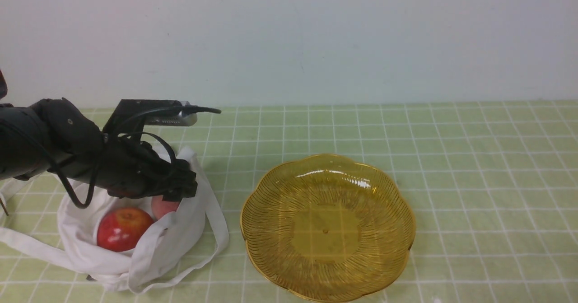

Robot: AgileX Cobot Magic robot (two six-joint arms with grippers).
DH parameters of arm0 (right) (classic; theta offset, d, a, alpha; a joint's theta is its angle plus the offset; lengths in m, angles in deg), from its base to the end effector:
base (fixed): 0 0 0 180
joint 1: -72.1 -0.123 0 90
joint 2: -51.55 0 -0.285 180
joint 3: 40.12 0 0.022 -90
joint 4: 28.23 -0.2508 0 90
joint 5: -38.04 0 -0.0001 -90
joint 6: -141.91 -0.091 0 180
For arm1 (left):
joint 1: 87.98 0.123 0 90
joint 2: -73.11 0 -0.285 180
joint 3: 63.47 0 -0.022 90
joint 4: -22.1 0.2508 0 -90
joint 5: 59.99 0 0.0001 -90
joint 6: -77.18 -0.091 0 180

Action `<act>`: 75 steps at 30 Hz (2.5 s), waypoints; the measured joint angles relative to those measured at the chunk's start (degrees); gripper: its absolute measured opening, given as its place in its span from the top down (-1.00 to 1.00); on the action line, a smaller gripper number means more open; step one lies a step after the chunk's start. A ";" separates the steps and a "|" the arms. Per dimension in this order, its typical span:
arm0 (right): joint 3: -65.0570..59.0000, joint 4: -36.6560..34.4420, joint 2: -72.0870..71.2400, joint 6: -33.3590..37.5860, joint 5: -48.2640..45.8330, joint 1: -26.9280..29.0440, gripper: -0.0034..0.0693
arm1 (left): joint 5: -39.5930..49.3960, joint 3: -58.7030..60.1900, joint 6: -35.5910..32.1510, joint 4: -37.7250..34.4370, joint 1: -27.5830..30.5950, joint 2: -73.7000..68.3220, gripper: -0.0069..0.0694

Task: Take the fruit out of the bag on the green coffee tablecloth and place them on the plate.
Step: 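Reach into the white bag and grasp the apple with the left gripper, then place the held apple onto the plate with the left gripper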

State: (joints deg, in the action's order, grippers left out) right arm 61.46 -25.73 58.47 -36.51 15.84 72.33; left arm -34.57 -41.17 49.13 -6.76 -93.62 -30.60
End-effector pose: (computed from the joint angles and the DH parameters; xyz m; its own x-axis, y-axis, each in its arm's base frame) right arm 0.0520 -0.0017 0.1722 -0.3017 -0.0667 -0.9511 -0.0008 0.9976 -0.0697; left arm 0.3262 -0.0512 0.1942 -0.8435 0.1105 -0.5256 0.2270 0.9603 -0.1624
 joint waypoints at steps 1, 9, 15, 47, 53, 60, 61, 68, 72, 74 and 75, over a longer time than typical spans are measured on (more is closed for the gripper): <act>0.00 0.00 0.00 0.00 0.00 0.00 0.94 | 0.00 0.00 0.00 -0.02 0.00 0.25 -0.57; 0.00 0.00 0.00 0.00 0.00 0.00 0.94 | 3.03 0.00 0.88 8.17 0.29 8.10 -0.57; 0.00 0.00 0.00 0.00 0.00 0.00 0.94 | 17.12 -0.06 11.48 13.37 4.06 9.50 -0.48; 0.00 0.00 0.00 0.00 0.00 0.00 0.94 | 14.25 -0.58 10.94 25.33 2.19 2.04 -0.72; 0.00 0.00 0.00 0.00 0.00 0.00 0.94 | 13.41 -0.77 10.94 26.04 2.19 0.30 -0.92; 0.00 0.00 0.00 0.00 0.00 0.00 0.94 | 13.07 -1.20 12.28 26.16 2.19 -0.32 -0.76; 0.00 0.00 0.00 0.00 0.00 0.00 0.94 | 13.14 -1.20 12.48 26.23 2.19 -0.34 -0.76; 0.00 0.00 0.00 0.00 0.00 0.00 0.94 | 14.38 -1.15 13.64 26.50 2.14 0.61 -0.76; 0.00 0.00 0.00 0.00 0.00 0.00 0.94 | 16.83 -0.48 13.83 26.44 2.14 3.72 -0.76; 0.00 0.00 0.00 0.00 0.00 0.00 0.94 | 16.91 -0.29 13.83 26.44 2.14 6.81 -0.76; 0.00 0.00 0.00 0.00 0.00 0.00 0.94 | 16.75 -0.29 13.83 26.44 2.13 8.69 -0.76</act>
State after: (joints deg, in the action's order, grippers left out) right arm 61.46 -25.73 58.47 -36.51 15.84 72.33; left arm -17.81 -41.47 62.96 19.68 -91.49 -21.91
